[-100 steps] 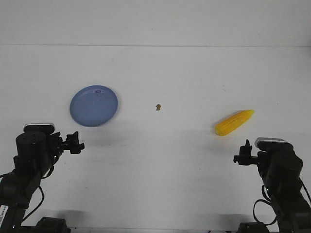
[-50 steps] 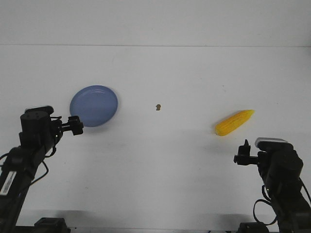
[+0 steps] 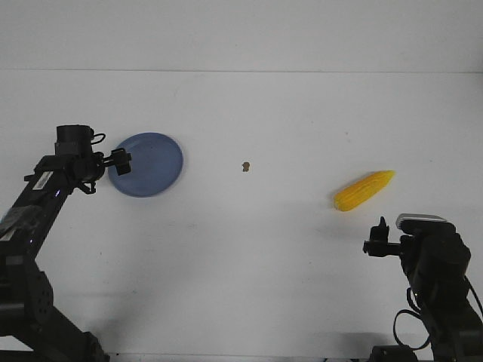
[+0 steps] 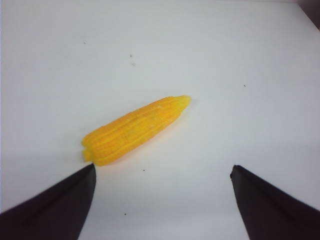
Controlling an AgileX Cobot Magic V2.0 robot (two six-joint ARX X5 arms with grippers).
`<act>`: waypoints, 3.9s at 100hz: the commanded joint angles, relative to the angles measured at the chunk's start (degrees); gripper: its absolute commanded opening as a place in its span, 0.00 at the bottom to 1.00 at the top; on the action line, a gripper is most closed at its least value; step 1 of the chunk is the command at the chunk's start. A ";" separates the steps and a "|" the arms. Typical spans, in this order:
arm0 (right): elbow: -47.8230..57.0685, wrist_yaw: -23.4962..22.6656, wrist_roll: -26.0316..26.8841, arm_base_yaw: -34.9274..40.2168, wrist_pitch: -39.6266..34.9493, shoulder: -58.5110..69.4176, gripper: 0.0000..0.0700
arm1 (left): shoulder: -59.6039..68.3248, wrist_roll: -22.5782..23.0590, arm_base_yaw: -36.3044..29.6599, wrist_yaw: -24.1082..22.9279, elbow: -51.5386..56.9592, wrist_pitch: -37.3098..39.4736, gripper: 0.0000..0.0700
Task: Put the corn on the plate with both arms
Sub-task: 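Reach the left gripper forward to the rim of the blue plate, then push the blue plate with the left gripper toward the robot's center, then withdraw the left gripper from the plate toward the robot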
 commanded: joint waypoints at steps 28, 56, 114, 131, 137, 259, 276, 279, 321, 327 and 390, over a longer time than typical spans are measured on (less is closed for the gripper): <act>0.96 -0.07 0.00 0.04 0.24 0.13 0.81 | 7.98 -0.35 0.87 0.09 1.86 0.09 0.78; 0.96 0.02 -0.02 0.04 0.26 0.13 0.81 | 8.37 -0.33 0.83 0.11 1.86 -0.09 0.34; 0.96 0.02 0.00 0.04 0.33 0.13 0.81 | 5.20 -1.60 2.71 24.22 1.86 -0.46 0.01; 0.96 0.02 0.00 0.04 0.44 0.13 0.81 | 0.04 -1.33 1.18 25.51 1.79 -3.17 0.01; 0.96 0.02 0.00 0.04 0.52 0.13 0.81 | -2.16 -1.33 0.15 25.64 1.57 -3.74 0.01; 0.96 0.02 0.00 0.04 0.94 0.13 0.81 | -16.74 -9.75 -31.02 24.92 -23.87 7.48 0.01; 0.96 0.02 0.00 0.04 0.94 0.13 0.81 | -13.44 -10.05 -32.09 24.92 -23.87 9.53 0.01; 0.96 0.02 0.00 0.04 0.94 0.13 0.81 | -12.92 -10.03 -32.28 24.92 -23.87 9.57 0.01; 0.96 0.02 0.00 0.04 0.94 0.13 0.81 | -9.40 -9.97 -34.56 24.85 -23.87 9.55 0.03; 0.96 0.02 0.00 0.04 0.94 0.13 0.81 | -9.40 -10.03 -34.64 24.85 -23.87 9.53 0.05; 0.96 0.04 -0.02 0.04 0.94 0.13 0.81 | -13.55 -4.94 -32.30 22.93 -23.85 11.39 0.78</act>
